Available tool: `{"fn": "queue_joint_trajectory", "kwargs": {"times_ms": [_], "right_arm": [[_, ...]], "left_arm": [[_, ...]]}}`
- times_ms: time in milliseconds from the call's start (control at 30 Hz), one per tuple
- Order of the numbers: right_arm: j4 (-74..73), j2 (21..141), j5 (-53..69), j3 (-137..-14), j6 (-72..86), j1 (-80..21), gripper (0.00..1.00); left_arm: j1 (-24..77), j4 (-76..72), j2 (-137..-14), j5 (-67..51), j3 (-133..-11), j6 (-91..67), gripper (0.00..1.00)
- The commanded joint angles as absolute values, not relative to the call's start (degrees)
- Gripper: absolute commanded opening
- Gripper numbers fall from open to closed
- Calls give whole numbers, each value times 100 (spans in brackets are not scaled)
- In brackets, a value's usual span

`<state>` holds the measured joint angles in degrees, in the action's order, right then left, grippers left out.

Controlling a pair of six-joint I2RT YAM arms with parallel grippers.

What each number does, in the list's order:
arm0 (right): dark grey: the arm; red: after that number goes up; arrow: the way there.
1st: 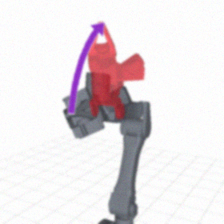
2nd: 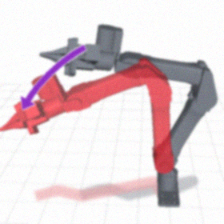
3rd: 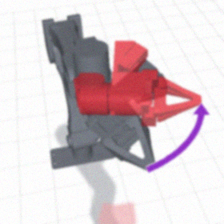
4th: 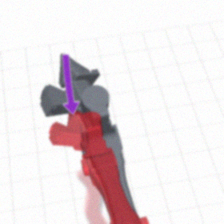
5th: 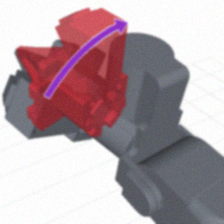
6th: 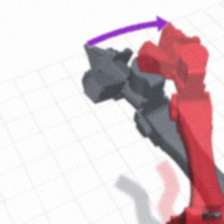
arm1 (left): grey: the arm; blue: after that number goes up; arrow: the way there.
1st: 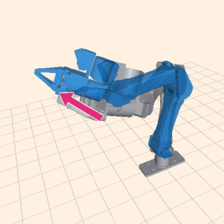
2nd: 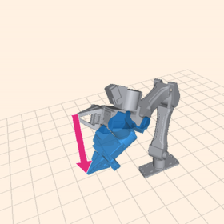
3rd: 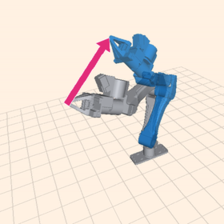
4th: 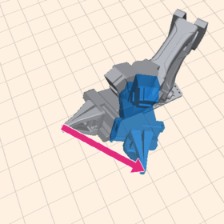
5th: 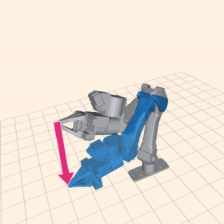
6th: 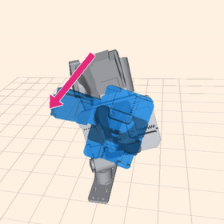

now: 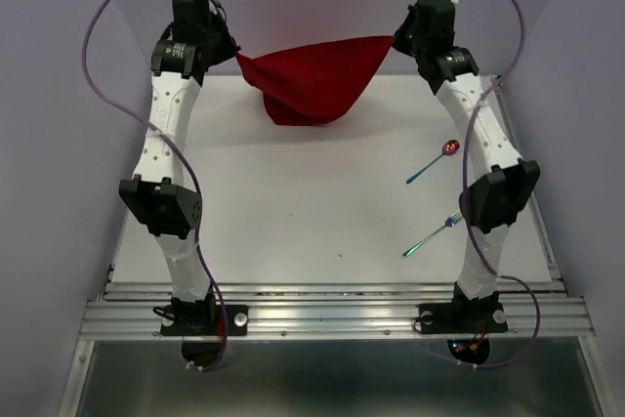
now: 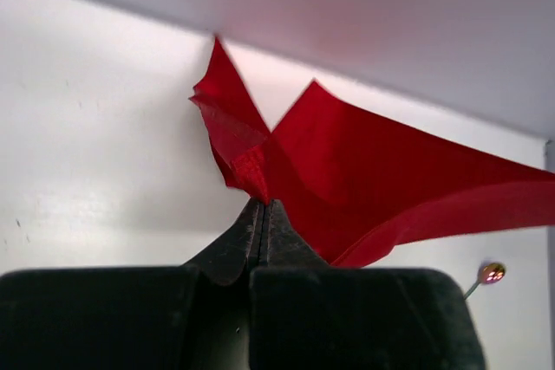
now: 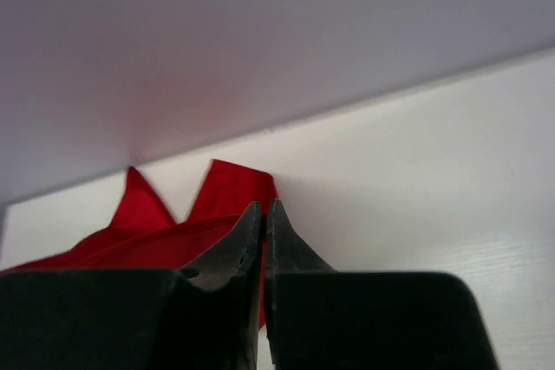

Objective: Fold the napkin into a case and place the utensils inside
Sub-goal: Flatten out the crumpled napkin at the center of the board.

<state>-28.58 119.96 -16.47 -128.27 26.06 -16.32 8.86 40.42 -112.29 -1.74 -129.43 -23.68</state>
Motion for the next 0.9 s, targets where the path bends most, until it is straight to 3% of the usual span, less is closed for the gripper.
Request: {"fn": "queue_joint_trajectory", "kwargs": {"times_ms": [0,133,333,867], "right_arm": [[-1979,10584,-1503,-12684,2321,-1811,1],[-1513,9538,-1608,-11849,2233,-1811,1],[-1011,8019,-1257,-10803,2250,-1811,1],[-1300,5362,-870,-9976,2601,-1811,1]], "left_arm": [[686,4203,-10478,-334,-13466,-2110,0],[484,3464,-9459,-404,-12457,-1978,0],[422,3050,-8298,-378,-12313,-1670,0],[422,2065,-5204,-564,-11127,-1661,0]]}}
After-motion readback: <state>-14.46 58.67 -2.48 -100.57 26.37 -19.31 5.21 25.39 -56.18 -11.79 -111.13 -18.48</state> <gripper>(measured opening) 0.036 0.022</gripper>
